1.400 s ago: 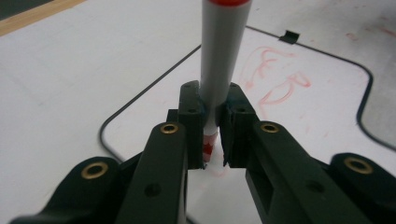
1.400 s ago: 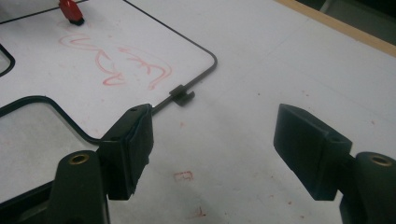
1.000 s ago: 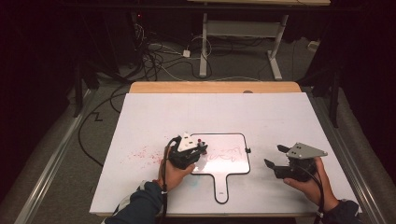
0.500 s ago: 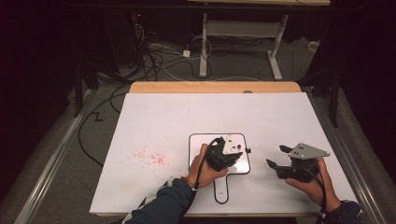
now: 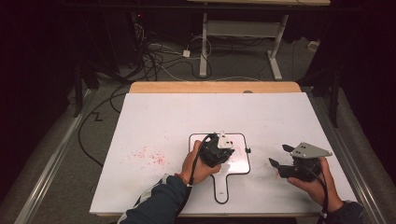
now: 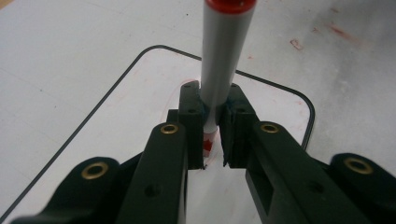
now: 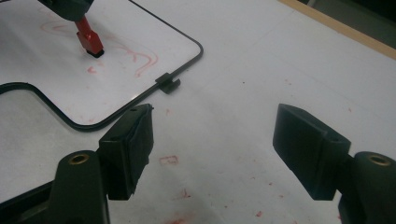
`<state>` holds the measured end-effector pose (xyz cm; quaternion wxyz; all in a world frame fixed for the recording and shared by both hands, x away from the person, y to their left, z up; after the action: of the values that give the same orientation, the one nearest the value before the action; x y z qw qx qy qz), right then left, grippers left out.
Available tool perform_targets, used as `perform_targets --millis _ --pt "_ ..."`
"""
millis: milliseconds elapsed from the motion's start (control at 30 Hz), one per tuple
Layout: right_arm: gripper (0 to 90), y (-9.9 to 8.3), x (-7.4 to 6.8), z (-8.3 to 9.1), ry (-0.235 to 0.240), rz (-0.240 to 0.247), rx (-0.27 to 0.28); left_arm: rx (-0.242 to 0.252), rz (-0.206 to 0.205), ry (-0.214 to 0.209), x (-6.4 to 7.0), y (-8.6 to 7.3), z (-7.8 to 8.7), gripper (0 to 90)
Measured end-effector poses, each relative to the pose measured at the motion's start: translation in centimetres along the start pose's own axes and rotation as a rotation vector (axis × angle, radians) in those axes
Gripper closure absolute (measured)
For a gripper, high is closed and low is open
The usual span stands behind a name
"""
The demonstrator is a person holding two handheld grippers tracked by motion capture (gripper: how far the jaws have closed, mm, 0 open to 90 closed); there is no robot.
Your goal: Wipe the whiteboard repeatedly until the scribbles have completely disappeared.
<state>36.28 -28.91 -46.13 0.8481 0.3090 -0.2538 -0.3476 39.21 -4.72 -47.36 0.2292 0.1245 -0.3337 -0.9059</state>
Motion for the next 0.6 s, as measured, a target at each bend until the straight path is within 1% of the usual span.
perform_targets --millis 33,133,167,200,267,300,367,500,567,600 --pt "29.5 0.0 0.0 0.0 0.003 0.003 0.001 0.005 -0.002 0.004 0.1 0.1 -0.1 78.4" --pt "29.5 0.1 -0.2 -0.2 0.008 0.005 0.0 0.037 -0.018 -0.031 1.2 0.8 -0.8 78.4" --pt "29.5 0.2 -0.3 -0.2 0.011 0.009 0.0 0.034 -0.041 -0.035 1.6 1.0 -1.0 78.4" --pt "29.4 0.2 -0.3 -0.2 0.011 0.015 -0.001 0.035 -0.051 -0.043 2.0 1.2 -1.1 78.4" --pt "29.5 0.2 -0.3 -0.3 0.014 0.01 -0.003 0.017 -0.09 -0.029 2.5 1.4 -1.1 78.4" --pt "29.5 0.2 -0.3 -0.3 0.014 0.011 -0.003 0.013 -0.093 -0.028 2.5 1.4 -1.0 78.4" --pt "29.5 0.1 -0.2 -0.3 0.012 0.013 -0.005 0.005 -0.082 -0.016 1.8 0.9 -0.7 78.4" --pt "29.5 0.0 0.0 0.0 0.006 0.01 -0.001 -0.003 -0.01 0.005 -0.8 -0.5 0.3 78.4" --pt "29.5 0.0 0.0 0.1 0.002 0.01 0.003 -0.011 0.002 0.021 -1.6 -1.2 0.8 78.4" --pt "29.5 0.0 0.1 0.1 0.0 0.007 0.005 -0.019 0.001 0.038 -2.0 -1.5 1.1 78.4"
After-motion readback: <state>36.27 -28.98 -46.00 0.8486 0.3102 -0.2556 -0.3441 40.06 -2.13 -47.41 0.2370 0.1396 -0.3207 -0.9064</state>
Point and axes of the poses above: each handheld gripper's, and its own axes: z roughly backward along the jaws, y roughly out of its top, x roughly to its right, the point moved 5 cm from there along -z, roughly forward along the jaws, and after that the axes turned 7 degrees about -x, right-handed, at the moved point
